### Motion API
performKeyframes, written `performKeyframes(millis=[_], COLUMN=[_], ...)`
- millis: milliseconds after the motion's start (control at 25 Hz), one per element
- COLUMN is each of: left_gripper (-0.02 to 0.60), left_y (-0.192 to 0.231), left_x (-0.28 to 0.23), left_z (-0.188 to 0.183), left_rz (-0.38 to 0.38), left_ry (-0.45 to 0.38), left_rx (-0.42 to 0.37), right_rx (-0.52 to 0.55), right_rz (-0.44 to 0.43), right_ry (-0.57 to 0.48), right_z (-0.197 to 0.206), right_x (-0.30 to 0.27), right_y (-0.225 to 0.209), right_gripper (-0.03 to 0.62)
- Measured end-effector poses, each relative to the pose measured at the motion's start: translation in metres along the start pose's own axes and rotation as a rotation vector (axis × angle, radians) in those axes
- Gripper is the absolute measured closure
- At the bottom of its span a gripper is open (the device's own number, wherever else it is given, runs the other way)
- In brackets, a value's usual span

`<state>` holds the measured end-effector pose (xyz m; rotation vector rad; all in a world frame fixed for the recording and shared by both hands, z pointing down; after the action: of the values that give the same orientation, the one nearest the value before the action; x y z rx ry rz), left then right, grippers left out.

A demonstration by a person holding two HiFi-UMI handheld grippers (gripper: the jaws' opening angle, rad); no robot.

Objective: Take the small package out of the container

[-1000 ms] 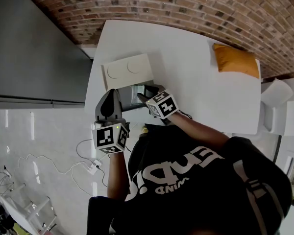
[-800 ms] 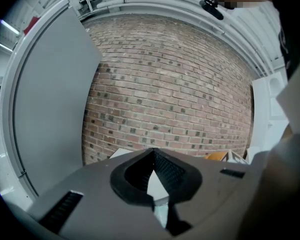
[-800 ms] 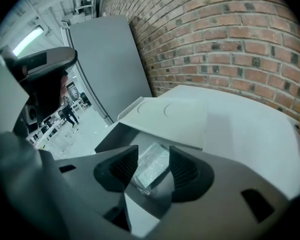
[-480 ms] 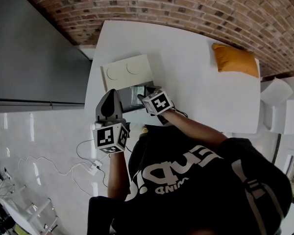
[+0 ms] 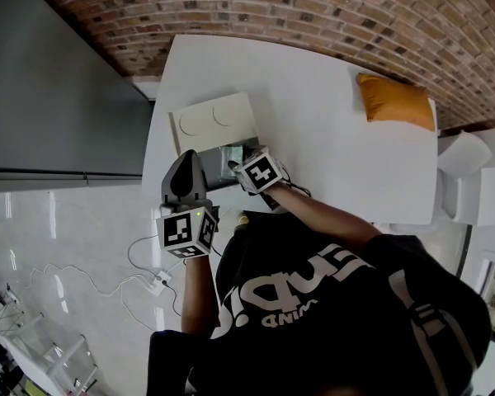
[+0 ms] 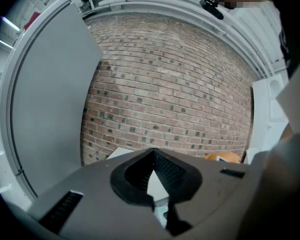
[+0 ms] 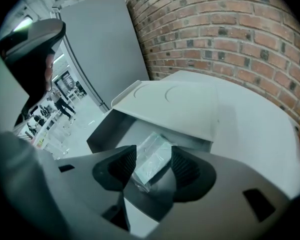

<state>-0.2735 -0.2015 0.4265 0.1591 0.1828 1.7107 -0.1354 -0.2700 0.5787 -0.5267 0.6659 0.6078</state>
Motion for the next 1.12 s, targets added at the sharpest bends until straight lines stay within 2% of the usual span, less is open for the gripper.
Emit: performKeyframes(millis=[200, 480, 720, 880, 1000, 1120], left_gripper=[0.575, 0.575, 0.575, 0.575, 0.575, 0.575], left_y=[0.002, 0.004, 0.006, 0.007, 0.006, 0.006], left_x=[-0.001, -0.004, -0.007, -0.01, -0.013, -0.015], left_z=[0.0, 0.001, 0.002, 0.003, 0.004, 0.005], left_rz=[-0.004, 0.0, 0.004, 0.01, 0.016, 0.02], left_ry=[0.0, 0.0, 0.001, 0.003, 0.005, 0.008], left_rx=[0.011, 0.013, 0.016, 0.02, 0.024, 0.029], right_rx=[-0.093, -0.156, -0.142, -0.159, -0.155, -0.204], right_rz=[-0.021, -0.011, 0.078, 0.017, 0.011, -0.004], right_ry=[0.009, 0.03, 0.035, 0.031, 0.088, 0.109], right_z=[-0.001, -0.009, -0.007, -0.011, -0.004, 0.002], right_x=[-0.007, -0.017, -0.025, -0.03, -0.033, -0.041], right_y=[0.0, -0.002, -0.008, 0.009, 0.018, 0.026], right_gripper=[0.395, 0.388, 0.378, 0.378, 0.378, 0.378])
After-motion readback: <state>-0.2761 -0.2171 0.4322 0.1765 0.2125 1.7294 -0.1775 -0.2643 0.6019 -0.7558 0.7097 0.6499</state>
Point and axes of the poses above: the fingertips, and each gripper's own axes: x backward along the fingers, y to its left, z out of its underside, the point moved 8 cm from there along x, backward along the fingers, and after that the axes turned 12 degrees about -y, right-handed, at the moved point
